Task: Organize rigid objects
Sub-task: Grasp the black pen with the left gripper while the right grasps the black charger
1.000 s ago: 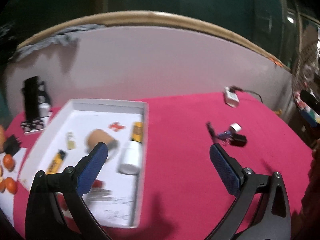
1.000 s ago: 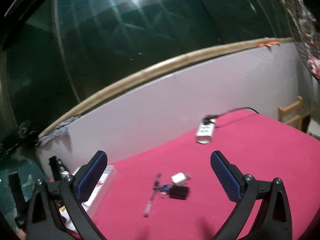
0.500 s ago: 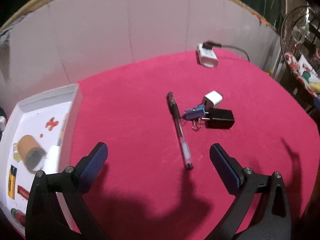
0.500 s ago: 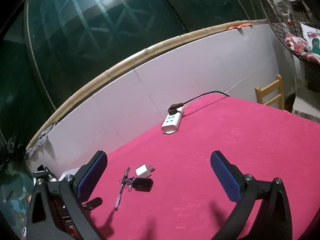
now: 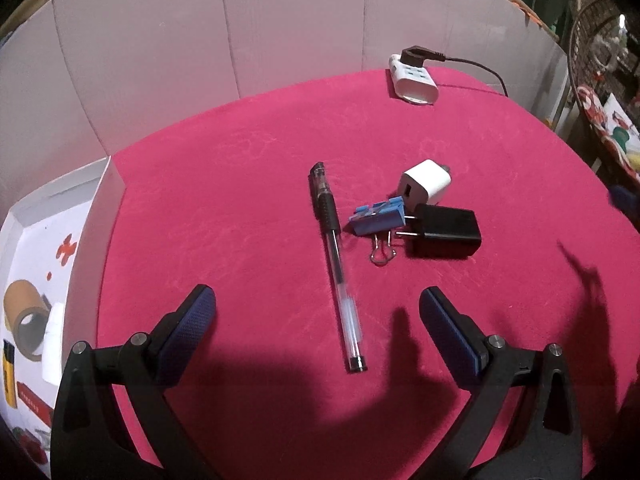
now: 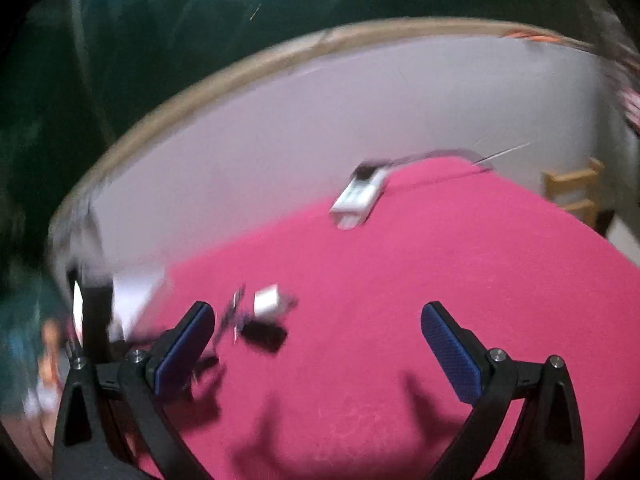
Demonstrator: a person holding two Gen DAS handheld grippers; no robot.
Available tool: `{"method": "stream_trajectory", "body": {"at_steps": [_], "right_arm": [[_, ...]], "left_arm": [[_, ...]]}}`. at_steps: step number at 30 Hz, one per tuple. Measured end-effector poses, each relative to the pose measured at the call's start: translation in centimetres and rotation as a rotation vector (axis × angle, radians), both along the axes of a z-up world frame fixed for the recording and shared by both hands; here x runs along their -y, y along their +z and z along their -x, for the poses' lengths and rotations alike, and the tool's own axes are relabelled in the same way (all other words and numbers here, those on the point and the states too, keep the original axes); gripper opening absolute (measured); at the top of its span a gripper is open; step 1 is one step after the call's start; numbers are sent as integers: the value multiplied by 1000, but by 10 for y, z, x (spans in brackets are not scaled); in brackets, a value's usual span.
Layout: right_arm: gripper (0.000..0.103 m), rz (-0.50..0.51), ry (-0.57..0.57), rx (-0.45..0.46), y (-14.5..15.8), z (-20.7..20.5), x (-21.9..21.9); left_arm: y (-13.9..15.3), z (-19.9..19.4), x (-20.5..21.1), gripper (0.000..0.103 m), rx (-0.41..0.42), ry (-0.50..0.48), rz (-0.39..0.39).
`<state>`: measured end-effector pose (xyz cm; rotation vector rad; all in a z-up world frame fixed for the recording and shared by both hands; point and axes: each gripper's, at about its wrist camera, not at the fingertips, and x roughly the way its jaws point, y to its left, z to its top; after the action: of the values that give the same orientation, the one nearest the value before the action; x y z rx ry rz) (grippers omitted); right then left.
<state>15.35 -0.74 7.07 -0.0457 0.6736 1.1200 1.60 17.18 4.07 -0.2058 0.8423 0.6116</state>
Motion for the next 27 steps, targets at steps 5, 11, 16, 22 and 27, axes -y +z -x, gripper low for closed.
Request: {"method": "stream_trajectory", "body": {"at_steps": [5,11,16,22,27], "right_arm": [[103,155,106,65,-17,0,-34],[103,255,238,116,-30,9,-70],[101,307,319,197,-36,23,-93],[69,339,386,188,-44,23,-121],[47,339,421,221,-43,27,-126]], "left_arm": [[-6,-3,-10,103,-15,6,5],[-13,-8,-22,103,-70,10,-58],[-10,1,-45,102,-67,67,-63],[-6,-13,-35,102,-56,-42,-88],[-8,-31,-28,80,-73,-117,-110]]}}
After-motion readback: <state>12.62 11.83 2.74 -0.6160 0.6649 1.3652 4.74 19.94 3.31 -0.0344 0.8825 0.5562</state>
